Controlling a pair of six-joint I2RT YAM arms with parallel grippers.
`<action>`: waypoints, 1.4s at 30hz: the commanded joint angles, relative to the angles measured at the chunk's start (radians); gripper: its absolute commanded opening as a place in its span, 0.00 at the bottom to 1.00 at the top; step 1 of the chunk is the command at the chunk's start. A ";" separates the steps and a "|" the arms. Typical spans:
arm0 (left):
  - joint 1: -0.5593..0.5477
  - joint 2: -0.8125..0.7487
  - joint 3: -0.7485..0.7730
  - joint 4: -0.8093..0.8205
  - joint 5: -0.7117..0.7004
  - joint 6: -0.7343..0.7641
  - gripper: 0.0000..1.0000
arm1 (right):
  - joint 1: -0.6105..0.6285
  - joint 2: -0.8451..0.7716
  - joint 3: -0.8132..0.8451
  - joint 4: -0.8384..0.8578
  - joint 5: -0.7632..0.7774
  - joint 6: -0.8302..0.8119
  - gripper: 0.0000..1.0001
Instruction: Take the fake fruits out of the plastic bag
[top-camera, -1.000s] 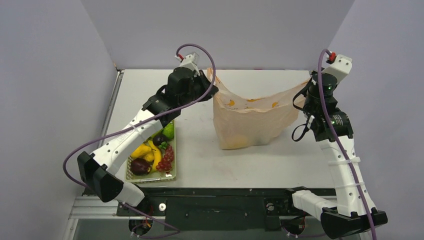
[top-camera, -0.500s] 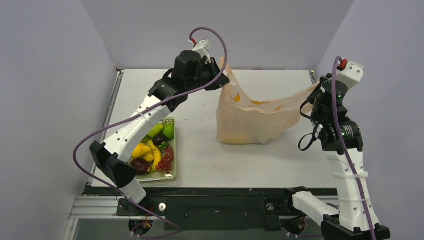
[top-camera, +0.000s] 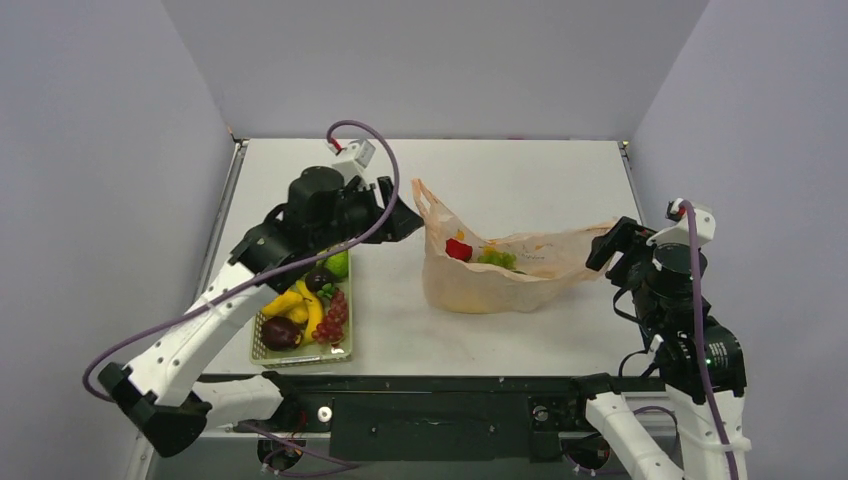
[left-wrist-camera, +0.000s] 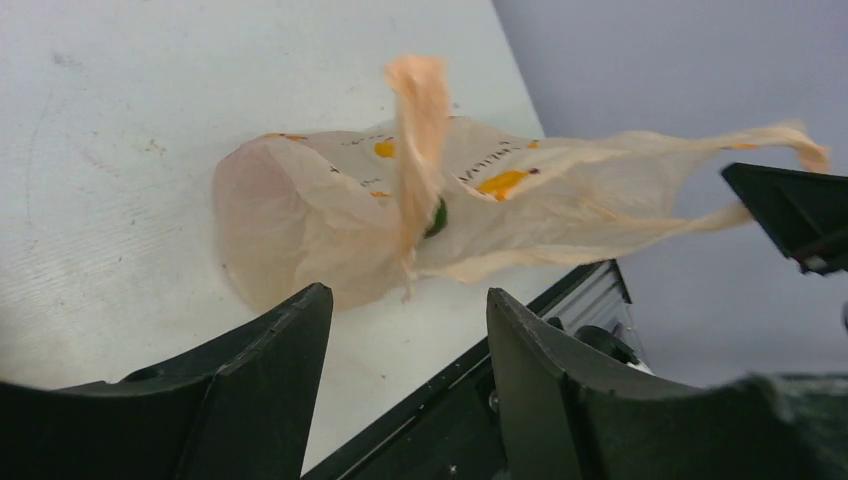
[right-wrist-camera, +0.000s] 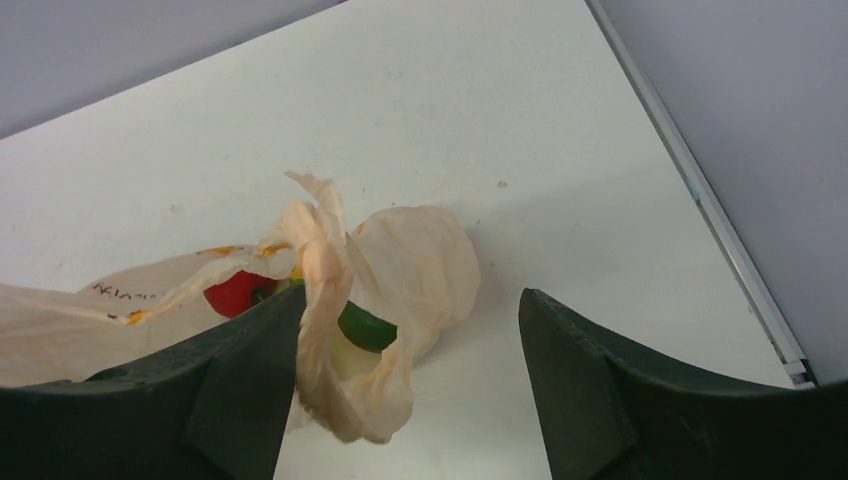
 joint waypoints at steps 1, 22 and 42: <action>-0.012 -0.159 -0.070 0.041 0.087 -0.024 0.57 | 0.036 -0.010 0.095 -0.103 0.009 -0.019 0.75; -0.532 -0.024 -0.068 -0.044 -0.824 -0.633 0.58 | 0.089 -0.064 -0.138 -0.154 0.045 0.469 0.87; -0.303 0.224 -0.001 -0.055 -0.644 -0.729 0.55 | 0.132 -0.077 -0.332 -0.027 0.039 0.556 0.71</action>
